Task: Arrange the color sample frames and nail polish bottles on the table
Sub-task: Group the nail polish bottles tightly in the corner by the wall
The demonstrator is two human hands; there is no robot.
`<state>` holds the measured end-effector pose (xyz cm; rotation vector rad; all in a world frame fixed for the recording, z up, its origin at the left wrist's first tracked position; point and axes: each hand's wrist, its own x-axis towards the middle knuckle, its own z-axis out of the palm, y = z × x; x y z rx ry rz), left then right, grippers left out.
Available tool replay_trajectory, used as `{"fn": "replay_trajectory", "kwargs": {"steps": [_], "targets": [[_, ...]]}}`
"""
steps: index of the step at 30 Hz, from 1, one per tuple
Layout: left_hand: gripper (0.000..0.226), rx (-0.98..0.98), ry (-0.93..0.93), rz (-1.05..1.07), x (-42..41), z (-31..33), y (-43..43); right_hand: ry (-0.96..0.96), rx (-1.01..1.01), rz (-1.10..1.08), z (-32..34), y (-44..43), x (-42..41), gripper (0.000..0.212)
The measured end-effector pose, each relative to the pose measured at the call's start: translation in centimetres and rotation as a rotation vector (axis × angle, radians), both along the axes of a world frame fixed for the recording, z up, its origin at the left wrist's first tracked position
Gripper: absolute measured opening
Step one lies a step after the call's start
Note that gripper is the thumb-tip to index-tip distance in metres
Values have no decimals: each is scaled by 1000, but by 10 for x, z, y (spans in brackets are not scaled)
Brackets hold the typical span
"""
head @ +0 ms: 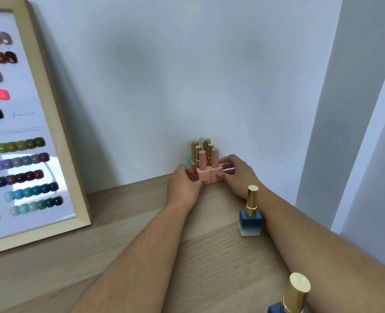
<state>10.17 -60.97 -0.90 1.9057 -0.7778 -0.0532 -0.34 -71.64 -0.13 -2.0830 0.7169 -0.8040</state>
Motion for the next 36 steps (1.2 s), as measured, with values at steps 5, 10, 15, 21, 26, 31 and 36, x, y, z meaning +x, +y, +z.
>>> {"fn": "replay_trajectory", "kwargs": {"steps": [5, 10, 15, 21, 26, 31, 36], "targets": [[32, -38, 70, -11, -17, 5, 29, -198, 19, -77, 1, 16, -31, 20], [17, -125, 136, -125, -56, 11, 83, -302, 112, -99, 5, 45, -80, 14], [14, -163, 188, -312, -109, 12, 139, -318, 224, -51, 3, 79, -132, 14], [34, -23, 168, -567, -152, 12, 179, -150, 191, 17, -1, 100, -161, 25], [48, 99, 27, -591, -169, 10, 179, -59, 149, 17, 4, 109, -151, 41], [37, 128, -34, -527, -176, 8, 168, 11, 53, -30, 1, 113, -138, 37], [23, 111, -14, -532, -174, 4, 165, -16, 72, -71, 0, 111, -133, 22]]}}
